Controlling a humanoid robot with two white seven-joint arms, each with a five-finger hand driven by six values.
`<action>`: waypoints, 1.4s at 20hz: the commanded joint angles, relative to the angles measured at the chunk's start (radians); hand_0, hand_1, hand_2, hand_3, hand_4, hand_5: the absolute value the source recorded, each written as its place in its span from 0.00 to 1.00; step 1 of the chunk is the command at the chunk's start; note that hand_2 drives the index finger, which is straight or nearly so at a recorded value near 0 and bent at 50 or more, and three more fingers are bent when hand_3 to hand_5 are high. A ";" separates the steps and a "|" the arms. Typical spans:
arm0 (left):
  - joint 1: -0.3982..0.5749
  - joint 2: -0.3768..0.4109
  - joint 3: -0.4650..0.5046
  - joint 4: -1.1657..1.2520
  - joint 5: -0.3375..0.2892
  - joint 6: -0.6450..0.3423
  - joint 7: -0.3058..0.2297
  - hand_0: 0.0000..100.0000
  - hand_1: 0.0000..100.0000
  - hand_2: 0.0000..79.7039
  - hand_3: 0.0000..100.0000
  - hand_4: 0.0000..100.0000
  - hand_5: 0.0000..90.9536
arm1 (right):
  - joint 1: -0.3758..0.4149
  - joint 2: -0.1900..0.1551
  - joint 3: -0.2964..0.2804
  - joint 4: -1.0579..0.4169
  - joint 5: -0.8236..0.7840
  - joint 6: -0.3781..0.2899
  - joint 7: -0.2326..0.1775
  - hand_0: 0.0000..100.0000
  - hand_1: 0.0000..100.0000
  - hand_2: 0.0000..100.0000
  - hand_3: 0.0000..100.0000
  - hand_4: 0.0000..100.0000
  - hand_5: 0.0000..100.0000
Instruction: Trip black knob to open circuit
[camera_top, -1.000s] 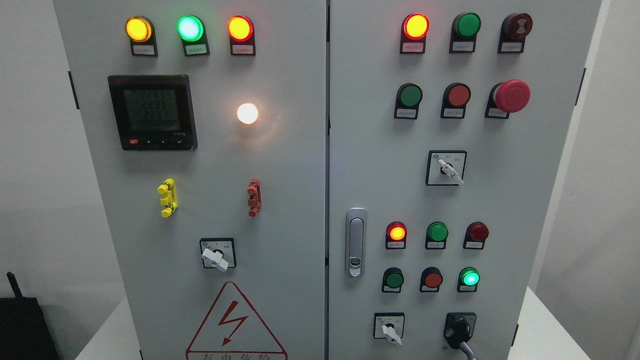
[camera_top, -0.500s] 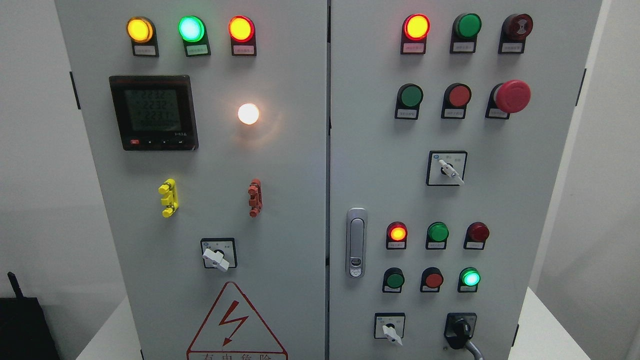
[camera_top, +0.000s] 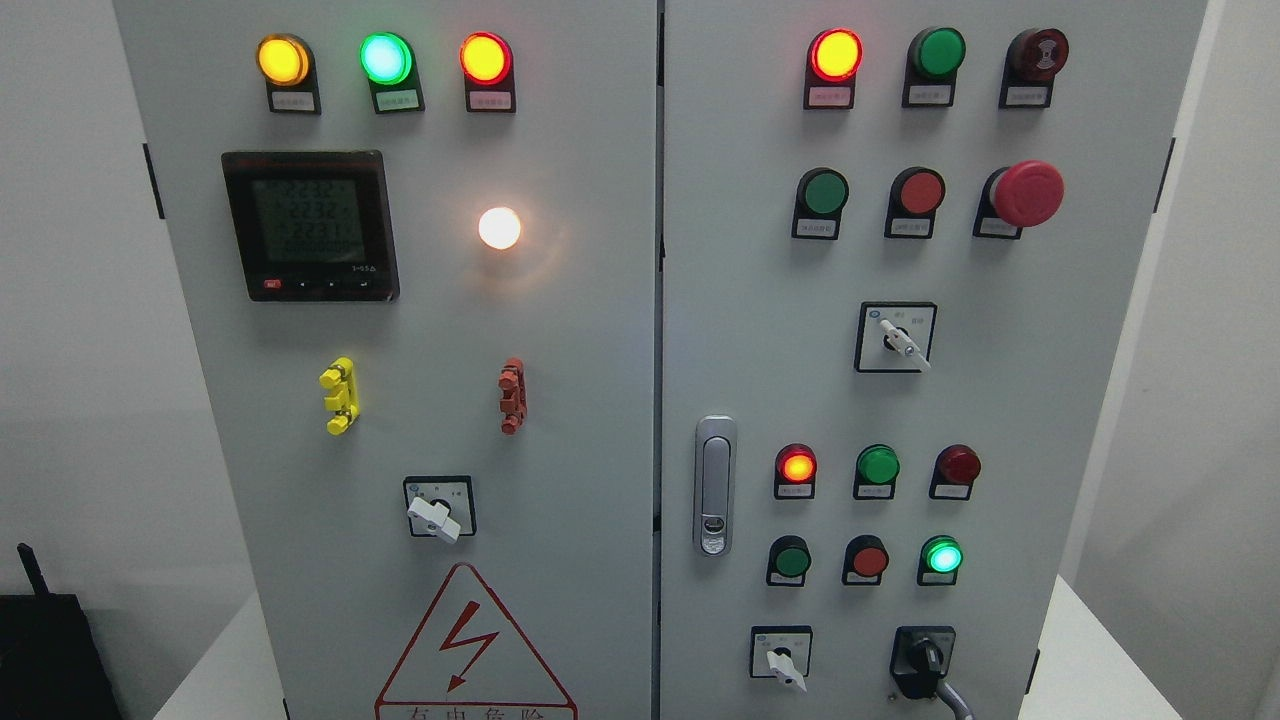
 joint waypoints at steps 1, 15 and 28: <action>0.000 0.000 0.000 0.000 -0.023 0.000 0.000 0.12 0.39 0.00 0.00 0.00 0.00 | 0.000 -0.008 -0.012 0.002 0.000 0.001 -0.001 0.00 0.00 0.00 0.97 0.89 0.90; 0.000 0.000 0.000 0.000 -0.023 -0.001 0.000 0.12 0.39 0.00 0.00 0.00 0.00 | 0.014 -0.001 -0.013 -0.015 0.000 -0.004 0.001 0.00 0.00 0.00 0.95 0.84 0.83; 0.000 0.000 0.000 0.000 -0.023 -0.001 0.000 0.12 0.39 0.00 0.00 0.00 0.00 | 0.213 0.085 -0.002 -0.166 0.000 -0.057 0.005 0.00 0.00 0.00 0.47 0.36 0.39</action>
